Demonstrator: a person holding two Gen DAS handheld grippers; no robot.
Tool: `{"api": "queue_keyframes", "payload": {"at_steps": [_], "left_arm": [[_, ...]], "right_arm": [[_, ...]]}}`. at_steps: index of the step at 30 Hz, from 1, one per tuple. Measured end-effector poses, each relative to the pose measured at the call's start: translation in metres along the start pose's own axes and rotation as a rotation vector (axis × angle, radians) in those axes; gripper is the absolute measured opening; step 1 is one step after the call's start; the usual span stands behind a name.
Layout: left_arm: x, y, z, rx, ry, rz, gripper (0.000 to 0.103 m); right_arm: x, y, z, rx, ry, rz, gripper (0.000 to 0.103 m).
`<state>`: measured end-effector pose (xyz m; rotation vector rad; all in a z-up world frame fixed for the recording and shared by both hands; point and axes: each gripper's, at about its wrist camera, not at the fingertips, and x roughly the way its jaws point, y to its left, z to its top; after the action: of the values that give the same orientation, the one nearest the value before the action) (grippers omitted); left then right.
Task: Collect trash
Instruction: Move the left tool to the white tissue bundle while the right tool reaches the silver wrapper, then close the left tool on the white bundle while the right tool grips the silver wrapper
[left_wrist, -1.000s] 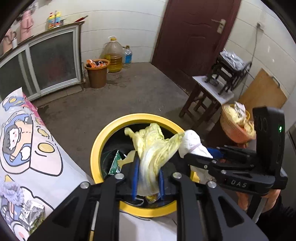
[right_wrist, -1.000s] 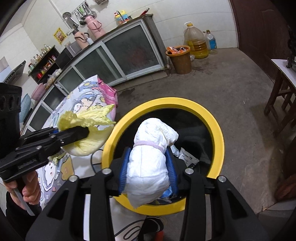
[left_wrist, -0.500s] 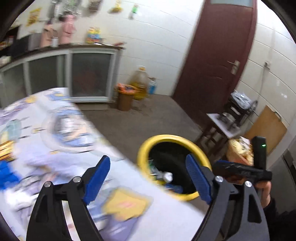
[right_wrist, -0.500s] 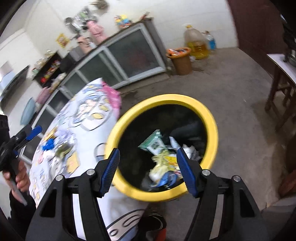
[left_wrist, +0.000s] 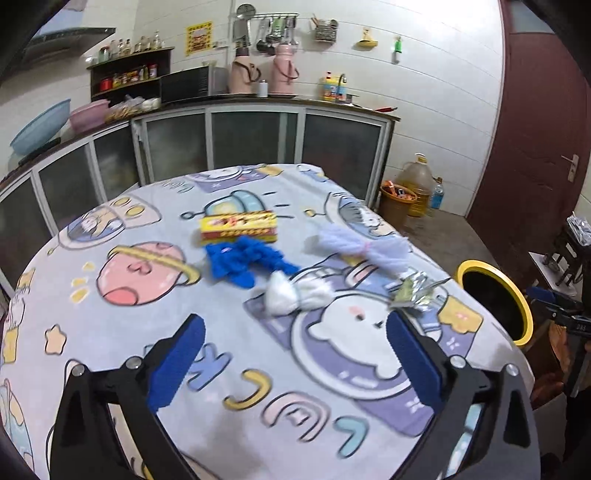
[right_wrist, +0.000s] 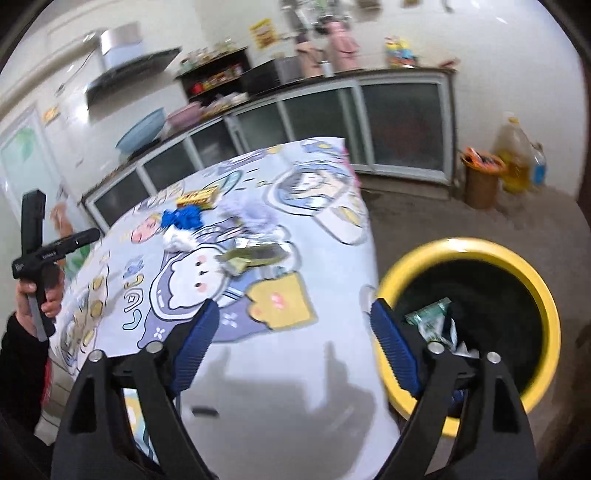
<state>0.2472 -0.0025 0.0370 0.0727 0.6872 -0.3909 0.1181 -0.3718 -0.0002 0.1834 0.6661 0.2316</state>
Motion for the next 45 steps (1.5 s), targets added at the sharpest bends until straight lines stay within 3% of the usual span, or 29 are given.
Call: {"api": "queue_keyframes", "payload": {"at_steps": [4,10,13,26,28,32,34,38,41,43,45], "left_arm": [[0.004,0.016,-0.011,0.010,0.018,0.019,0.095],[0.028,0.019,-0.011,0.022,0.057,-0.028,0.095],[0.039,0.017,-0.004,0.049,0.045,-0.063,0.095],[0.116,-0.001,0.023,0.118,0.155,-0.152,0.095],[0.125,0.000,0.025,0.110,0.170,-0.133,0.095],[0.138,0.001,0.028,0.082,0.198,-0.180,0.095],[0.144,-0.004,0.027,0.105,0.210,-0.170,0.095],[0.159,-0.011,0.026,0.132,0.239,-0.156,0.094],[0.167,-0.013,0.027,0.134,0.243,-0.145,0.088],[0.170,-0.012,0.028,0.136,0.243,-0.119,0.073],[0.174,-0.009,0.028,0.129,0.250,-0.094,0.061]], "right_arm": [[0.026,0.025,0.015,-0.047,0.015,0.000,0.090],[0.073,0.034,0.034,-0.012,0.112,0.082,0.090],[0.090,0.037,0.038,-0.002,0.137,0.080,0.090],[0.142,0.034,0.051,-0.020,0.222,0.060,0.085],[0.148,0.029,0.054,-0.006,0.227,0.050,0.085],[0.147,0.020,0.061,0.038,0.234,0.066,0.085],[0.151,0.015,0.061,0.051,0.241,0.026,0.085],[0.167,0.008,0.056,0.087,0.302,0.055,0.084],[0.178,0.013,0.052,0.076,0.330,0.069,0.074],[0.182,0.013,0.052,0.090,0.331,0.078,0.073],[0.185,0.013,0.053,0.101,0.335,0.084,0.057]]}}
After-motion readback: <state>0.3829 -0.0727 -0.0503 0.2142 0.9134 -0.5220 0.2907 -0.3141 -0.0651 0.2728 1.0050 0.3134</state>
